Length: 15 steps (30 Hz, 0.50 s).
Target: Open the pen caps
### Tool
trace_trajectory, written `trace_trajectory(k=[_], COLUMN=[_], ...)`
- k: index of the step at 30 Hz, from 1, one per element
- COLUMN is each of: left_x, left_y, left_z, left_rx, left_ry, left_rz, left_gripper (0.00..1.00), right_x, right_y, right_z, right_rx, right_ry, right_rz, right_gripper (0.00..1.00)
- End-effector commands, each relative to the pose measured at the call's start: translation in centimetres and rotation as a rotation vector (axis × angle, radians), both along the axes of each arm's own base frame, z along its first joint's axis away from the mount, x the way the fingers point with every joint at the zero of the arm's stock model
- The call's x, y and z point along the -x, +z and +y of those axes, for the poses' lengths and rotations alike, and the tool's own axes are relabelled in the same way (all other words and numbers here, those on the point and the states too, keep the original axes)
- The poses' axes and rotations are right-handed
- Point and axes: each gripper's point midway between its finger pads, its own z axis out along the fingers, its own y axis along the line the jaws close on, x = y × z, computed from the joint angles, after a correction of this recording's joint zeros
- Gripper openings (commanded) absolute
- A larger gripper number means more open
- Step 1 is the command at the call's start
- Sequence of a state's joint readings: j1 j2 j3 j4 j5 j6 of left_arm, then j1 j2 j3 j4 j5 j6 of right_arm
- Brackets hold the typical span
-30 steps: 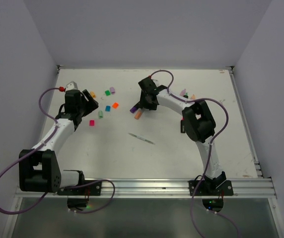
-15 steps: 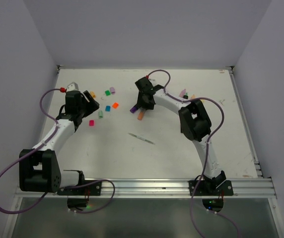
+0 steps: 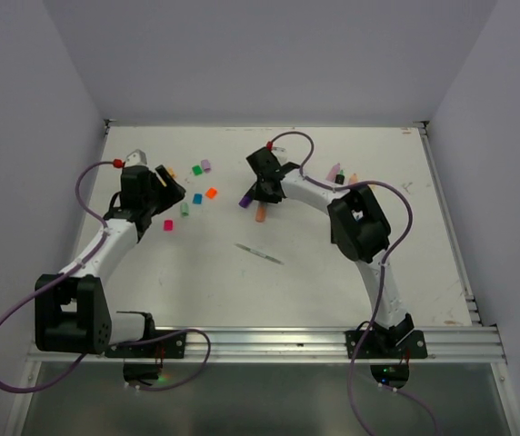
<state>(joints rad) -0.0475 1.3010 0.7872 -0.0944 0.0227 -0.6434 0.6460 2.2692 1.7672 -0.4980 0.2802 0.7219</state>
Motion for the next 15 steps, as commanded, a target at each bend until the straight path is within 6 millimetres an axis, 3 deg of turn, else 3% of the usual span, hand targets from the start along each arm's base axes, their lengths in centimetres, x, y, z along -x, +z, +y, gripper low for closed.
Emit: trace_trajectory(k=[1,3,5,7,9,15], left_x=[-0.4,-0.6,-0.3,0.1,0.9,3.1], left_y=[2.2,3.2,4.2,6.0,5.7,5.8], left_z=[-2.0,-3.3,-5.9,-8.7,-10.3,-16.8], left_rx=[0.03,0.048,0.108,0.182,0.227,0.321], left_ry=[-0.08,-0.142,-0.277,-0.42,-0.5,-0.763], left_rz=[-0.093,-0.142,-0.202,-0.297,-0.319,-0.389], left_gripper=[0.67,0.67,0.66,0.63,0.62,0.59], right_x=[3.6,3.7,2.9,3.9,4.0,5.7], right_y=[-4.1,-3.2,-1.5,0.9,3.3,6.7], right_z=[-4.2,-4.5,-4.0,-4.2,-4.4,-4.4], right_rx=[0.174,0.144,0.073,0.002,-0.079,-0.202], right_ry=[-0.015,-0.011,-0.016,-0.008,-0.004,0.041], right_rz=[0.127,0.083,0.0,-0.044,-0.094,-0.115], right_gripper=[0.0,0.0,0.0,0.0,0.0,0.0])
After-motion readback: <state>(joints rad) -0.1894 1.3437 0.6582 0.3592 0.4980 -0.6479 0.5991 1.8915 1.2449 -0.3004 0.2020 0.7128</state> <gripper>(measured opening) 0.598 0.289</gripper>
